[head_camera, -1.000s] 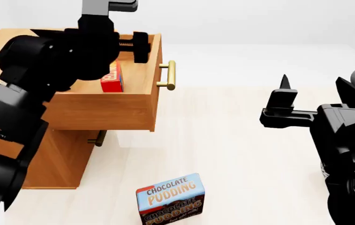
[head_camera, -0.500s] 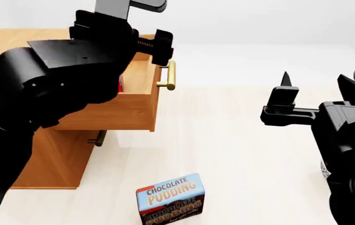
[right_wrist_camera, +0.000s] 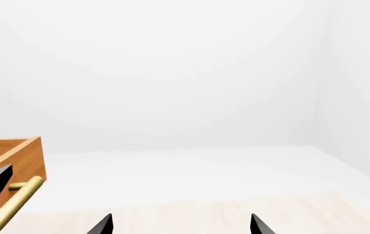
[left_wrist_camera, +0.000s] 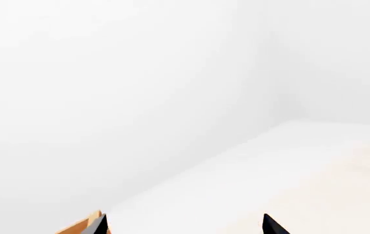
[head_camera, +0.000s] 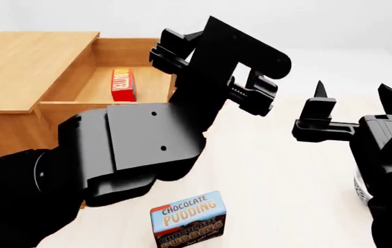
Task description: Put the butter at the back in the top drawer of the cabinet and close it.
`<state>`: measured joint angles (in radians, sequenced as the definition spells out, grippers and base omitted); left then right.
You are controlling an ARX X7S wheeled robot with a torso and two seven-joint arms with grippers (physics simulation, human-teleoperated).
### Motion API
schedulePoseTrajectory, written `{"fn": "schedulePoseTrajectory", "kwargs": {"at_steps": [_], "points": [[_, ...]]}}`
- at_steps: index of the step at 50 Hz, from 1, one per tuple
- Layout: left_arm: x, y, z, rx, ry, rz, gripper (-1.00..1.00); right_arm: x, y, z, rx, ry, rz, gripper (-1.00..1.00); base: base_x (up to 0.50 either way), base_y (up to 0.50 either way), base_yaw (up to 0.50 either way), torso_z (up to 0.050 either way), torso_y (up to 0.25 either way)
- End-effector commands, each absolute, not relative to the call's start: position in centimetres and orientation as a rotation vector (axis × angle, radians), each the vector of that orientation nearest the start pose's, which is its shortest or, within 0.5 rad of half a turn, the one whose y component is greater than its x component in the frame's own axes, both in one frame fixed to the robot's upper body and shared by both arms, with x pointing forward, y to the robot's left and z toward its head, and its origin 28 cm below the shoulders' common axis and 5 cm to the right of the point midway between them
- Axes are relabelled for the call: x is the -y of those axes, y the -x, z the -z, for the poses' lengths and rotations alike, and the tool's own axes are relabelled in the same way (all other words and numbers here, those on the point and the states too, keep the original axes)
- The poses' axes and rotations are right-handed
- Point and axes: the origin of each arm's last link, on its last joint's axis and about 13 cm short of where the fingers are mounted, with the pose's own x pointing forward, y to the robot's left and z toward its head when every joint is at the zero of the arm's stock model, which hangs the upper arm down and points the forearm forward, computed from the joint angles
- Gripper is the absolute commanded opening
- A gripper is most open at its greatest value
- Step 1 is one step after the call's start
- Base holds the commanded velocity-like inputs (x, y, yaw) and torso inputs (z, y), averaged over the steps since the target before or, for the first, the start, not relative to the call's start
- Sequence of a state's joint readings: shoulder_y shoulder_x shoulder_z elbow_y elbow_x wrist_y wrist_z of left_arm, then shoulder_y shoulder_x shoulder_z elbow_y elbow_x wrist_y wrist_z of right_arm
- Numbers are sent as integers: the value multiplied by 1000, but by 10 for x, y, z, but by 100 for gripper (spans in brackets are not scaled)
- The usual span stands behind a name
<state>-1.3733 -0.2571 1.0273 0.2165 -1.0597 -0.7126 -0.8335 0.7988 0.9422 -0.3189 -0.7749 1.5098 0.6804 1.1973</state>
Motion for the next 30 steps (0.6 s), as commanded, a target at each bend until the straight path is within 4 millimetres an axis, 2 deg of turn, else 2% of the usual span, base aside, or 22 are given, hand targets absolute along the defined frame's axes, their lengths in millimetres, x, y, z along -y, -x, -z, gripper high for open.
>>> {"fn": "schedulePoseTrajectory", "kwargs": {"at_steps": [1,16,23,30], "points": [[-56,-256,-254,279,-335,458,100,135,-185,-260,110,17,137,100,0,0,0,0,0],[-36,-254,-222,217,-317,520,100,142,-184,-256,105,5,146,100,0,0,0,0,0],[-34,-264,-214,151,-245,553,100,145,-184,-253,98,-1,148,100,0,0,0,0,0],[-35,-284,-202,118,-221,539,100,147,-185,-251,92,-1,152,100,0,0,0,0,0]]}}
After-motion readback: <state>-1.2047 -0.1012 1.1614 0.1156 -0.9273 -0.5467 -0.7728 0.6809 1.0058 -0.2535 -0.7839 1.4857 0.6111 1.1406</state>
